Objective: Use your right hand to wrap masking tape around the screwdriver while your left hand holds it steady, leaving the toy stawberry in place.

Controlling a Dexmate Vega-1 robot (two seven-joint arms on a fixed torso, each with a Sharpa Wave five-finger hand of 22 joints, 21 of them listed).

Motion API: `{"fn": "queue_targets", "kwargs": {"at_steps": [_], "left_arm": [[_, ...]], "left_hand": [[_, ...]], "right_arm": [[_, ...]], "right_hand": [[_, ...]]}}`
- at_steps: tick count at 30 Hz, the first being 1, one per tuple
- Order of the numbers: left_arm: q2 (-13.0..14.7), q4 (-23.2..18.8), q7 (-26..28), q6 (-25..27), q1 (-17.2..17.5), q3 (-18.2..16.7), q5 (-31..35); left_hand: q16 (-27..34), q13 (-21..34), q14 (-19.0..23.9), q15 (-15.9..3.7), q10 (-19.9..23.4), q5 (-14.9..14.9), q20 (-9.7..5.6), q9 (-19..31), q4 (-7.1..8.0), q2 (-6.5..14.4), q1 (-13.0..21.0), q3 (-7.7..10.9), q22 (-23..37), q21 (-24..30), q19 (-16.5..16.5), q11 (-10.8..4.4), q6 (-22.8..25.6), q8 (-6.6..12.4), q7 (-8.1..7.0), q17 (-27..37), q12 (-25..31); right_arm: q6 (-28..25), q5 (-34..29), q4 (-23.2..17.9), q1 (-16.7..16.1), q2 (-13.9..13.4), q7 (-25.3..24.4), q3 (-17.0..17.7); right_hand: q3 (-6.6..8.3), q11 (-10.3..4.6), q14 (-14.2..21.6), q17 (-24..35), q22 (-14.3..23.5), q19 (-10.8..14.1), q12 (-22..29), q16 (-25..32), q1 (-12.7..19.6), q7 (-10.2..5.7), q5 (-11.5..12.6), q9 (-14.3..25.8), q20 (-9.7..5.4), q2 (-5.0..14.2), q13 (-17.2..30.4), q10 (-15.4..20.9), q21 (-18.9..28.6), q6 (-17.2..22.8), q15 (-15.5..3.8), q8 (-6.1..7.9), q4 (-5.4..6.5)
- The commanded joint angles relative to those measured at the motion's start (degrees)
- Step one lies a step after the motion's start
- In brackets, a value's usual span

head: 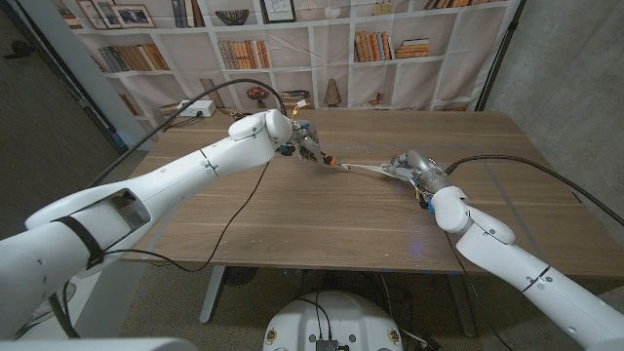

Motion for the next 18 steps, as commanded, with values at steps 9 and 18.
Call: {"fn": "queue_targets", "kwargs": {"at_steps": [9,18], "left_arm": [[-2.99,2.81,-16.06,3.34,-6.57,10.20,22.63],[-5.01,6.48,-24.99,0.53,-8.09,10.90,27.74]], "left_hand": [[-11.34,-5.77,-5.56,-8.70,-6.37,1.69,3.92,-1.24,-0.32,-2.90,-8.19,9.60,0.03,-4.04,-11.96,-4.15,-5.20,0.19,-3.18,-9.00,-1.83],[-10.86,-10.90,-28.09,-1.06,-21.65,5.21,11.47,-4.73,1.12,-5.20,-11.28,4.44,0.04,-12.30,-29.58,-2.04,-22.42,-0.80,-3.79,-14.16,-2.60]], "right_arm": [[-14.20,5.32,-1.16,9.38,-5.95,13.55,-6.80],[-20.13,7.50,-1.74,13.67,-7.86,17.49,-10.51]], "right_hand": [[1.57,0.92,-5.78,-4.82,0.08,-2.44,-3.45,-5.10,-7.39,0.15,0.00,-1.85,3.31,-2.01,-0.37,-9.85,-1.95,-9.80,-1.14,0.57,1.47],[-1.27,1.82,-11.88,-10.08,-0.03,-5.01,-7.51,-12.52,-11.74,-0.22,0.83,-2.02,7.02,-4.74,-2.56,-18.53,-4.85,-18.96,0.06,-3.95,2.24]]}}
